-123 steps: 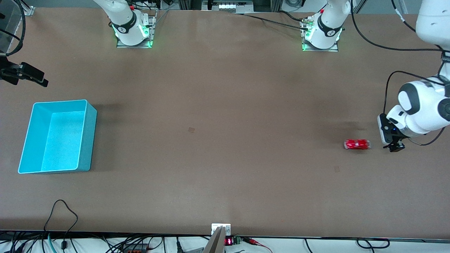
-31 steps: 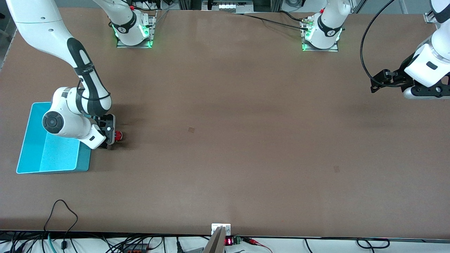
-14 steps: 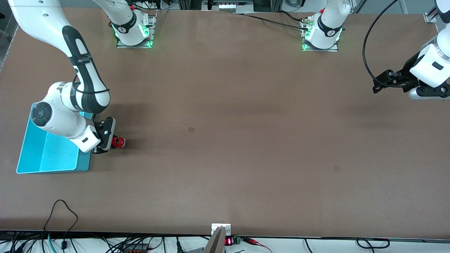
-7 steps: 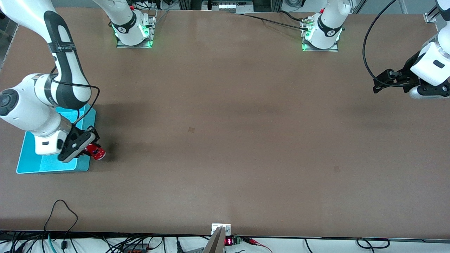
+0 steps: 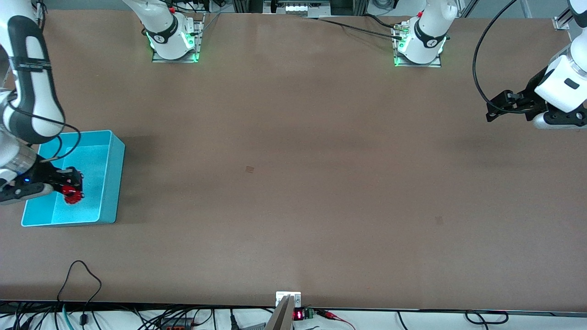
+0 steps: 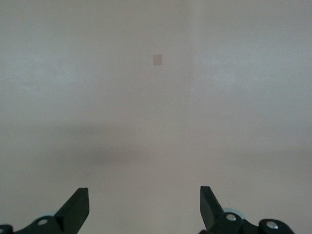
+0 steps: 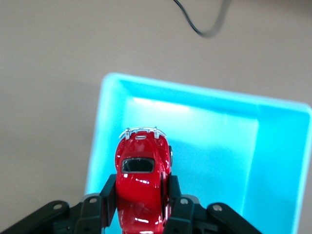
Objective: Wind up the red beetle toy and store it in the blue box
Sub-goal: 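Lower the car into the blue box and open the right gripper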
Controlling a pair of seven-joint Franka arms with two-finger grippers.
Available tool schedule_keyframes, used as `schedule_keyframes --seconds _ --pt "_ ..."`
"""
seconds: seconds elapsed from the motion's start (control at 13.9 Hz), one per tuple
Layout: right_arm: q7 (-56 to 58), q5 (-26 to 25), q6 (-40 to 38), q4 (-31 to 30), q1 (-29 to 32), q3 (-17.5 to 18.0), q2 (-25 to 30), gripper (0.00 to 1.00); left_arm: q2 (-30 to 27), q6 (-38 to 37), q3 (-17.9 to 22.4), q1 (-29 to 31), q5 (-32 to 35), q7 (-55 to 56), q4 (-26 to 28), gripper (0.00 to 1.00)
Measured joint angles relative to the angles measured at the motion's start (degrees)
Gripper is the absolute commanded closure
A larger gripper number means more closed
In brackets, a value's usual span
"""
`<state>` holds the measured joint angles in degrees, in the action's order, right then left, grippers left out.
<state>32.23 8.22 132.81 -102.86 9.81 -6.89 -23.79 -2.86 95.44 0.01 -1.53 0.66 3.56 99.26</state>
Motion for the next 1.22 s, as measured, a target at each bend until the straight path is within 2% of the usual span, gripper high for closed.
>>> schedule_keyframes --seconds 0.36,0.43,0.86,1.15,1.22 --pt "-12.42 0.08 -0.46 -0.37 1.71 0.31 -4.85 0.88 0.01 0.00 0.01 0.02 0.00 0.00 -0.02 0.00" --pt "-13.18 0.08 -0.17 -0.36 1.66 0.44 -5.78 0.84 0.01 0.00 0.01 0.02 0.00 0.00 -0.02 0.00" --pt "-13.61 0.07 3.64 -0.32 1.70 0.52 -9.57 0.81 0.05 0.00 0.04 0.06 0.00 0.00 -0.03 0.00" --pt "-12.98 0.02 6.78 -0.33 1.68 0.52 -11.56 0.65 0.10 0.00 0.04 0.06 0.00 0.00 -0.03 0.00" --pt "-12.85 0.02 7.11 -0.33 1.69 0.52 -12.05 0.56 0.10 0.00 0.04 0.06 0.00 0.00 -0.03 0.00"
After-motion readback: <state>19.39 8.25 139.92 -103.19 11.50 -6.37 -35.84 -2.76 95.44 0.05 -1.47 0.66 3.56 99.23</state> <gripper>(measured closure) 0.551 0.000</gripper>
